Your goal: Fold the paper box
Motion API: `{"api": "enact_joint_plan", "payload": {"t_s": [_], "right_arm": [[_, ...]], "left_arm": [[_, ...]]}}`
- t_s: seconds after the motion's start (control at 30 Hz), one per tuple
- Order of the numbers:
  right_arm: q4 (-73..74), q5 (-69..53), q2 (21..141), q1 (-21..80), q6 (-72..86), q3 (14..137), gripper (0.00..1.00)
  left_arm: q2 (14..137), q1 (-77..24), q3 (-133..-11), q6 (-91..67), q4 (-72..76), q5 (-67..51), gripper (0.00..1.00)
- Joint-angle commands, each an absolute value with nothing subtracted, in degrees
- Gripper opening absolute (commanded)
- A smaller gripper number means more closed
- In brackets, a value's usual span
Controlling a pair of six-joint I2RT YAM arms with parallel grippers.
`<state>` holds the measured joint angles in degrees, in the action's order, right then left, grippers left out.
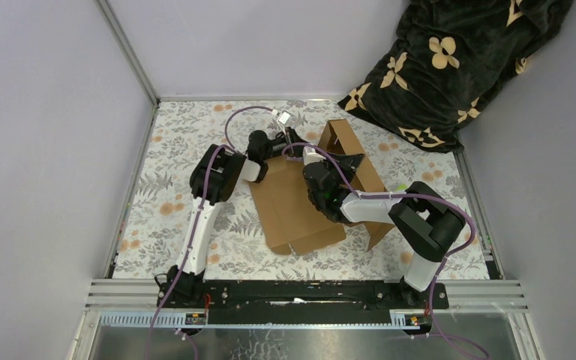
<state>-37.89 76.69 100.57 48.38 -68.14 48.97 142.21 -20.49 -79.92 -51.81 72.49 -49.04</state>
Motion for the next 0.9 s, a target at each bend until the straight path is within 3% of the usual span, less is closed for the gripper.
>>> {"api": "enact_joint_plan", "payload": {"t_s": [0.0, 0.87], "right_arm": [[-36.1, 71.5, 102.9, 49.2, -63.9, 48.2, 0.00], [-29.0, 68.3, 103.5, 50.2, -59.2, 50.2, 0.00]], "left_arm": [[141.8, -21.1, -81.0, -49.3, 72.0, -48.9, 0.69], [139.8, -23.4, -82.9, -40.8, 60.0, -43.1, 0.66]]}}
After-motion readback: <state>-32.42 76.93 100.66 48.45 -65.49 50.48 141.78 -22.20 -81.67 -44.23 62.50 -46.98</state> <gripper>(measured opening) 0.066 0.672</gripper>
